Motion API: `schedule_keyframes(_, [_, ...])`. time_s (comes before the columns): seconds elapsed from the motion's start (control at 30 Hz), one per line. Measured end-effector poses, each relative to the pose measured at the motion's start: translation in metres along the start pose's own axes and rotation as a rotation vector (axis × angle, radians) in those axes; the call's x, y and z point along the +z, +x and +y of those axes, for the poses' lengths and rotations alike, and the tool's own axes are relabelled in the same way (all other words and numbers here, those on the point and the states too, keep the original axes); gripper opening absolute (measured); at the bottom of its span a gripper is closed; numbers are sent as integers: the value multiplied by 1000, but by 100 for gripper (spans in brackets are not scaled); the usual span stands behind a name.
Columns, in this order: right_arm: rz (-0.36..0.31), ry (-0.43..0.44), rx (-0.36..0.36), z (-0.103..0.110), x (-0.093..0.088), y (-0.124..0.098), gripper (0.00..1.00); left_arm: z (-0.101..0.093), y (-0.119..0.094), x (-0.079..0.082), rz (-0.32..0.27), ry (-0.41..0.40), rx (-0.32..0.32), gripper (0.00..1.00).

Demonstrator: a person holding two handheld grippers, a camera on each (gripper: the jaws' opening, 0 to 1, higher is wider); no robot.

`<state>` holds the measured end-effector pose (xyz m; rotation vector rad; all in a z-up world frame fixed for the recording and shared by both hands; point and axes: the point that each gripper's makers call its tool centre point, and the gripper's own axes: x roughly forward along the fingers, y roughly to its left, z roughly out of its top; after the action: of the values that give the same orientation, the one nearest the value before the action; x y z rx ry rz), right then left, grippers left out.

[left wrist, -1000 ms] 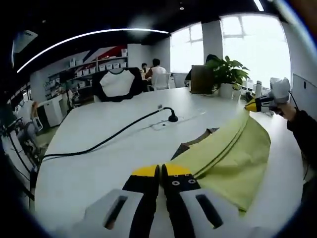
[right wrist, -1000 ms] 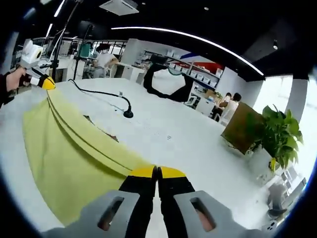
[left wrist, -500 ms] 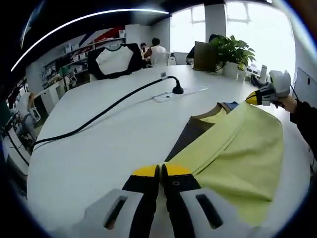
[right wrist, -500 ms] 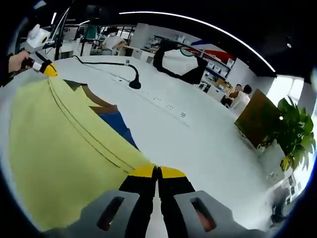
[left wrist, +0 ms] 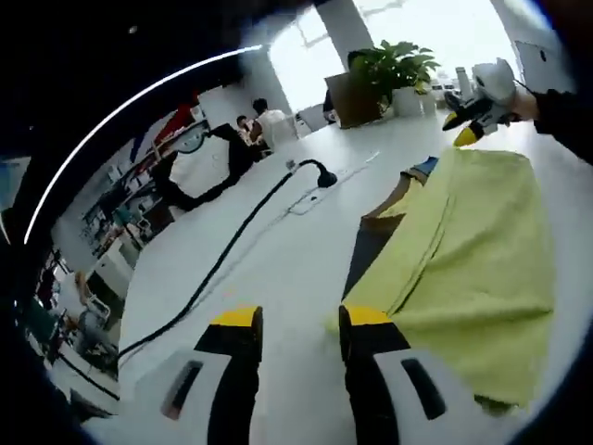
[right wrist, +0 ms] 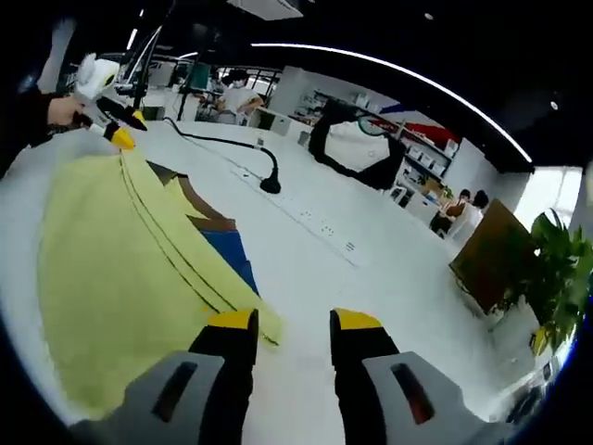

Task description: Fold the garment on the visible template until the final outline fits inside the template.

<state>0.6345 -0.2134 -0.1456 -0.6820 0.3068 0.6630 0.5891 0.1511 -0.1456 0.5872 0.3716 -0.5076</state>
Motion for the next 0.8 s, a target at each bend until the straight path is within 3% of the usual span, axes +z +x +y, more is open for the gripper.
schedule_keyframes(0.03, [-5,-57,5,-1,3,-2,37,-3,-3,5,-25,13,-33,36])
schedule_keyframes(0.07, [-3,-122,63,9,6,-6,37,-8,-7,12,-49,46,-79,35])
schedule_keyframes(0.13, [6,-167,140,23,7,-8,35,-19,-12,14,-54,151,-144,35])
schedule_keyframes(0.17, [9,-188,143,24,7,-8,33,-23,-12,14,-50,210,-163,36])
schedule_keyframes(0.23, [22,-340,147,28,8,-6,32,-32,-9,4,4,312,-196,36])
schedule_keyframes(0.3, [51,-413,164,34,3,-2,31,-44,-6,-7,51,369,-246,37])
schedule_keyframes(0.37, [94,-347,175,38,-5,4,28,-48,0,-9,56,371,-235,37])
schedule_keyframes(0.47, [120,-417,172,39,-11,12,27,-47,4,-9,60,377,-235,33])
schedule_keyframes(0.67, [136,-413,172,41,-12,19,20,-42,12,-15,109,427,-225,24])
schedule_keyframes(0.8, [142,-405,167,42,-15,21,14,-47,12,-17,105,475,-236,17])
